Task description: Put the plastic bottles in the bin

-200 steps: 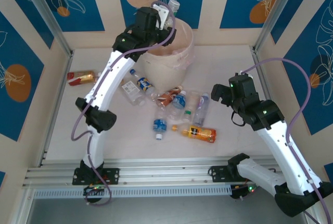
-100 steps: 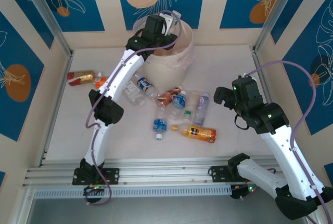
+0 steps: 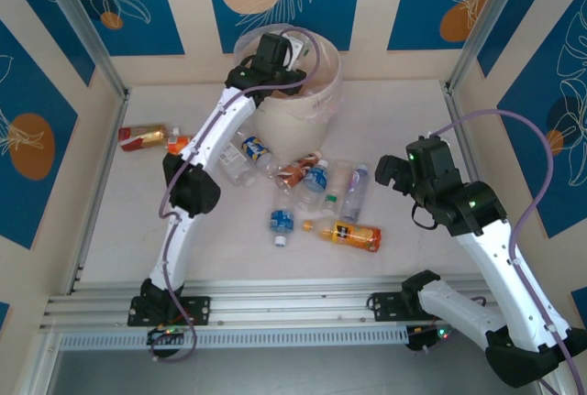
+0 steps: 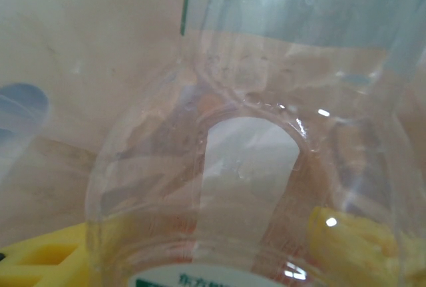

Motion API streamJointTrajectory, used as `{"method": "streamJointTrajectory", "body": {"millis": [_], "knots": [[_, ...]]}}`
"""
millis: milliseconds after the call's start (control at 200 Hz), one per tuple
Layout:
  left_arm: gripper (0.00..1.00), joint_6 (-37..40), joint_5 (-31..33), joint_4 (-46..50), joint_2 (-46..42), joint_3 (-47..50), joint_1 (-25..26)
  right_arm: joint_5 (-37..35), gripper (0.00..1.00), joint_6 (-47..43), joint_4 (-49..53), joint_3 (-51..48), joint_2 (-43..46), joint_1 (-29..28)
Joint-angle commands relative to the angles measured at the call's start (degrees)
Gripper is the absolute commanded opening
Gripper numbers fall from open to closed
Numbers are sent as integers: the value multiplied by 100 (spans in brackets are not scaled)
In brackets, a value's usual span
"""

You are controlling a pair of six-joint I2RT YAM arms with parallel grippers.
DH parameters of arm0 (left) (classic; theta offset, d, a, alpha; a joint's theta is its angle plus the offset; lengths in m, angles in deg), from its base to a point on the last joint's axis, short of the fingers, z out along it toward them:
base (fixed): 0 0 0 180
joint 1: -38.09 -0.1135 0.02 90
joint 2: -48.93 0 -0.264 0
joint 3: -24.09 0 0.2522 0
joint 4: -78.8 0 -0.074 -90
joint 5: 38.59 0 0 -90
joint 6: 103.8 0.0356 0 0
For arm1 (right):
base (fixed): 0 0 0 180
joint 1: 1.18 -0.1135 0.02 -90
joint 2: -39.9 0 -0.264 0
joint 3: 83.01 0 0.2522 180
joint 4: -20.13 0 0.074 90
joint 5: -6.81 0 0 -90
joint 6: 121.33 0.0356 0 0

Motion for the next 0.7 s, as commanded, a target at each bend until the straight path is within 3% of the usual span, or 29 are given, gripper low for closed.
{"method": "streamJointTrajectory", "body": {"millis": [0, 695], "knots": [[67, 226, -11, 161, 116, -196, -42, 97, 99, 173, -85, -95, 38, -29], [73, 1170, 80, 766, 573, -185, -35, 107, 99, 240, -174, -249, -3, -50]]}}
